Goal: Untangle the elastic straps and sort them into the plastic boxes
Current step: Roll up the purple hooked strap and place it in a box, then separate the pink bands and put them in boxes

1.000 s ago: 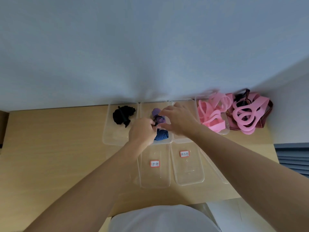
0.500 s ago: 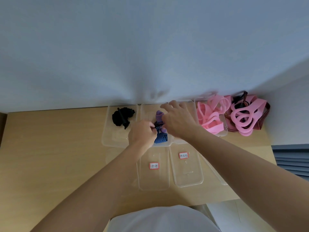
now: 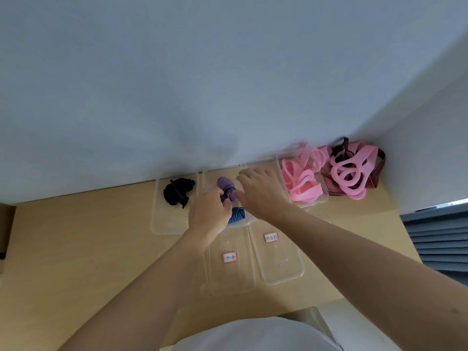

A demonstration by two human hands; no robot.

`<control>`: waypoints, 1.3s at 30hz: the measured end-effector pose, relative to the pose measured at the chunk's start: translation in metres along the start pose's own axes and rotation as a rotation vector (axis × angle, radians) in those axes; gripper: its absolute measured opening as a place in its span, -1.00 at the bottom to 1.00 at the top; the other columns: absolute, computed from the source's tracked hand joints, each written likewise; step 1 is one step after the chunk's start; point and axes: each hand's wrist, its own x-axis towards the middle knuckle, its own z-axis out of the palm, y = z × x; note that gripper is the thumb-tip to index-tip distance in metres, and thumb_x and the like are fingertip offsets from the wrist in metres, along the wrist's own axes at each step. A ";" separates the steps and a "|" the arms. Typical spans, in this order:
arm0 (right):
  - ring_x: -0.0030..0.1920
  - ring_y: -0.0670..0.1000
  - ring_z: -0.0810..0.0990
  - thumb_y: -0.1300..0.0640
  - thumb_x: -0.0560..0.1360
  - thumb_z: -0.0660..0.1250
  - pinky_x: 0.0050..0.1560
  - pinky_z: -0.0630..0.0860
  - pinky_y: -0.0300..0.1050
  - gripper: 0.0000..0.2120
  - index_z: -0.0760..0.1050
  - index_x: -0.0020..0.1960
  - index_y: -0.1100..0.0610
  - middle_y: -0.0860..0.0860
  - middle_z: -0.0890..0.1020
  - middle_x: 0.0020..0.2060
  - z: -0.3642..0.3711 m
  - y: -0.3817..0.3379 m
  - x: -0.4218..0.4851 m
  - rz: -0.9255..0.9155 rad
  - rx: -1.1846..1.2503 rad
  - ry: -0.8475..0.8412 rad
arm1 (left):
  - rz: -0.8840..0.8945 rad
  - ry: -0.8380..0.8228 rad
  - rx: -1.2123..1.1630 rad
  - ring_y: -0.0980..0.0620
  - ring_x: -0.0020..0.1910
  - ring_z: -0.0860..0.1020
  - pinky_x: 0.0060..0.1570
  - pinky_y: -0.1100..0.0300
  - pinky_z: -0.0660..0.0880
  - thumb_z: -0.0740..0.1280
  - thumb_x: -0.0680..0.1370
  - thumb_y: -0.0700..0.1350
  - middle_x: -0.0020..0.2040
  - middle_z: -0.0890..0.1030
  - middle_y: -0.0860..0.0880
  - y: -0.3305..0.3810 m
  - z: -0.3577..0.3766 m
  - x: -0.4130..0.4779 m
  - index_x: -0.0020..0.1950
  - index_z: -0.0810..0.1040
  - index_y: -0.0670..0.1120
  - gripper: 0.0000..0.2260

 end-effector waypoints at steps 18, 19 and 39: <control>0.53 0.17 0.21 -0.12 0.68 0.04 0.48 0.22 0.12 -0.50 0.38 0.45 0.18 0.17 0.30 0.53 -0.047 0.197 -0.154 0.309 0.129 0.017 | 0.369 -0.005 0.294 -0.19 0.65 -0.01 0.59 -0.11 0.04 0.14 0.68 0.13 0.66 0.10 -0.19 0.172 0.059 -0.038 0.64 0.10 -0.17 -0.38; 0.53 0.16 0.22 -0.12 0.68 0.07 0.48 0.22 0.11 -0.50 0.39 0.44 0.20 0.16 0.29 0.54 -0.046 0.210 -0.164 0.316 0.151 0.027 | 0.365 -0.005 0.275 -0.19 0.65 -0.02 0.59 -0.11 0.03 0.15 0.68 0.13 0.66 0.10 -0.18 0.183 0.066 -0.046 0.64 0.12 -0.15 -0.39; -0.03 0.13 0.59 0.00 0.62 0.24 -0.06 0.53 0.00 -0.79 0.50 0.07 0.15 0.04 0.63 -0.02 -0.026 0.296 -0.229 0.158 0.477 0.148 | 0.297 0.035 0.326 -0.21 0.60 0.16 0.48 -0.14 0.27 0.18 0.66 -0.17 0.60 0.23 -0.21 0.286 0.144 -0.105 0.54 0.30 -0.24 -0.56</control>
